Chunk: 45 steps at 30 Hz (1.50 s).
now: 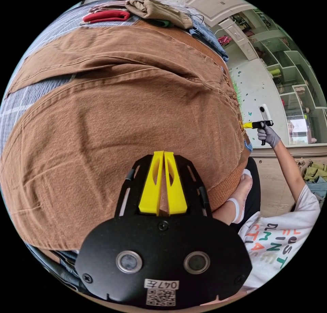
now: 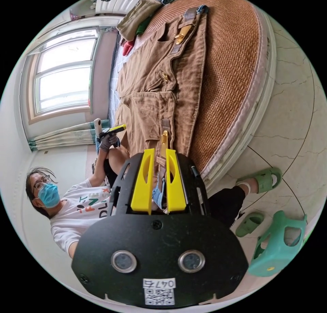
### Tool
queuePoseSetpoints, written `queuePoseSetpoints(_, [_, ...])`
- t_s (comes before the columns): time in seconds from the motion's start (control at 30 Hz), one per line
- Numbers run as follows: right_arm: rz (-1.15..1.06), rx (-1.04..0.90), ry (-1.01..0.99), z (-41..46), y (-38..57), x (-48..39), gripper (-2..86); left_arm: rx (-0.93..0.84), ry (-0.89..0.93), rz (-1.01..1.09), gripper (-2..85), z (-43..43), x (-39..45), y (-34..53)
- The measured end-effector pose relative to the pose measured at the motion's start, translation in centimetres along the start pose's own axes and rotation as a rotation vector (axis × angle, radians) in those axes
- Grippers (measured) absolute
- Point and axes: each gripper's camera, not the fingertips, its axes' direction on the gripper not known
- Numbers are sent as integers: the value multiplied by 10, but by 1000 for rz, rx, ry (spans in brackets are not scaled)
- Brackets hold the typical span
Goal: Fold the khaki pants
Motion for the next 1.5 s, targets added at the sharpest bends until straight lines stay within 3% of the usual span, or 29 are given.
queuePoseSetpoints(0.63, [-94,-61,-66,-11,8,22,12,-4,14,-9,-10,6,-10,7])
queuePoseSetpoints(0.8, [-220,61,-235,-15,22,22,4,4,21,-14,-10,6,-14,9])
queuePoseSetpoints(1.23, [-653,265,-57,-37,85,-76,1,1,24,-18,-10,4,-18,8])
queuePoseSetpoints(1.5, [-628,287,-128,-26,72,-100,1,4,25,-17,-10,-1,-19,5])
